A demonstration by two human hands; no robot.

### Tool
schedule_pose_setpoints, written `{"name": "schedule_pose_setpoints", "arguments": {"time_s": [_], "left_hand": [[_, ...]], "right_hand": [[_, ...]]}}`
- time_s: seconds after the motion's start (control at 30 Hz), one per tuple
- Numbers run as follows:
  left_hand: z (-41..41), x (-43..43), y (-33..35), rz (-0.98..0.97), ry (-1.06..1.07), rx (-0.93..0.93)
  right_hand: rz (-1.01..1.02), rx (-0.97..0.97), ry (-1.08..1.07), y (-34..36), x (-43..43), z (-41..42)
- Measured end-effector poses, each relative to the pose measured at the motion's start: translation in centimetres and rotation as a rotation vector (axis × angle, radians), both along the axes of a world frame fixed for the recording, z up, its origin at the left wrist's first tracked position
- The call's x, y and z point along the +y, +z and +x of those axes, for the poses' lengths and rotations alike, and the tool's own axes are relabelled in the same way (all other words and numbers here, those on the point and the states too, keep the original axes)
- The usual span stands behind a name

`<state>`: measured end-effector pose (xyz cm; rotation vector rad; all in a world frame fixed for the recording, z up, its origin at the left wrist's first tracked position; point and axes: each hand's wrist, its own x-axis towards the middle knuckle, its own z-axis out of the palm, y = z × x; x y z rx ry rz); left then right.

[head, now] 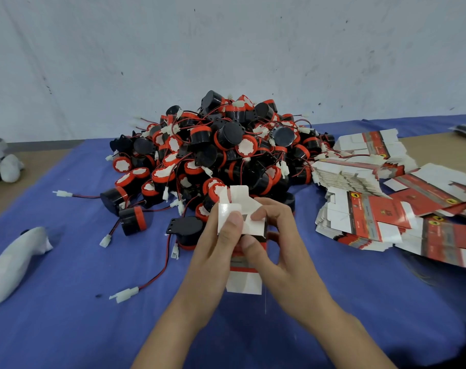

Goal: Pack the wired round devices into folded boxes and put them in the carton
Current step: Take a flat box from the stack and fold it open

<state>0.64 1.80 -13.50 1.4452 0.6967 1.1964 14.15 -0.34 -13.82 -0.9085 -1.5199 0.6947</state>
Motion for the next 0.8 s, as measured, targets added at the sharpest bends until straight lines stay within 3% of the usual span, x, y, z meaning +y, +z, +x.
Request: {"name": "schedule_pose_setpoints", "arguments": {"time_s": [0.33,0.8], "left_hand": [[0.07,0.37,-0.33,-0.062,-0.012,-0.010],[0.10,0.07,0.55,-0.005,-0.003,-0.047]], "right_hand": [[0.082,-0.198,-0.154,-0.19,0.12,0.64],[0.083,-0.274,-0.117,-0.53,0.23,0.97]]}}
